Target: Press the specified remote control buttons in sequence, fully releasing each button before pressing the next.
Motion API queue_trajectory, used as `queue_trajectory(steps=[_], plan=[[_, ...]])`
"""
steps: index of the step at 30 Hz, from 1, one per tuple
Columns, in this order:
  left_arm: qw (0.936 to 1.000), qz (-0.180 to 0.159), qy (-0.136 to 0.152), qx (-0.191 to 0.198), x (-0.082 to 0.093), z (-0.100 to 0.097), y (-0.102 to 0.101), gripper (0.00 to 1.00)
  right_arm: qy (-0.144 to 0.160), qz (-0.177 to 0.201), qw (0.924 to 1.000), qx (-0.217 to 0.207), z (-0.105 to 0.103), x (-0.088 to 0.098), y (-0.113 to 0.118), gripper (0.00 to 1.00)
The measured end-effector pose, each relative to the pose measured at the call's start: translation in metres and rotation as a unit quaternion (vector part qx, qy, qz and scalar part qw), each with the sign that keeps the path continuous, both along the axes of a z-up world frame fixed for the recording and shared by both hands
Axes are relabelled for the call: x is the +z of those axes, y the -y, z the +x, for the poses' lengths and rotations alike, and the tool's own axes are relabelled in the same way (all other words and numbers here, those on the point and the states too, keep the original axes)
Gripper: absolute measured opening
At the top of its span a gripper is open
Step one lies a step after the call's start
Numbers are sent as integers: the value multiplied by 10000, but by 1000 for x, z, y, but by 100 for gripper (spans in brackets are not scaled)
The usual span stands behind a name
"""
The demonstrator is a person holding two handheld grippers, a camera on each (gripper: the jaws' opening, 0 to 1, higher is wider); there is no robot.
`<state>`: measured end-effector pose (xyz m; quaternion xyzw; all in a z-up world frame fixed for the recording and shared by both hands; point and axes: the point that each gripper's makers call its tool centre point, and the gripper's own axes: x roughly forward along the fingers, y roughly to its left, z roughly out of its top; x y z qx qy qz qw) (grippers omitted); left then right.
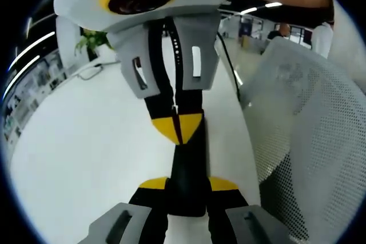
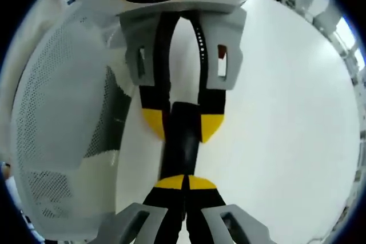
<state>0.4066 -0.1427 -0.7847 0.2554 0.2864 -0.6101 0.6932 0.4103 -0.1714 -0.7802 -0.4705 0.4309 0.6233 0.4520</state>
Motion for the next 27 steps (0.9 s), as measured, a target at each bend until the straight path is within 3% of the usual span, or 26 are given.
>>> queue_trajectory(steps=[18,27], plan=[[10000,-16,11,11,0,2,1,24,-225,-139,9995,-145,2,-1,1,0],[10000,-12,9,0,0,2,2,24,-158,-83,9997,-139,1,0,2,0]])
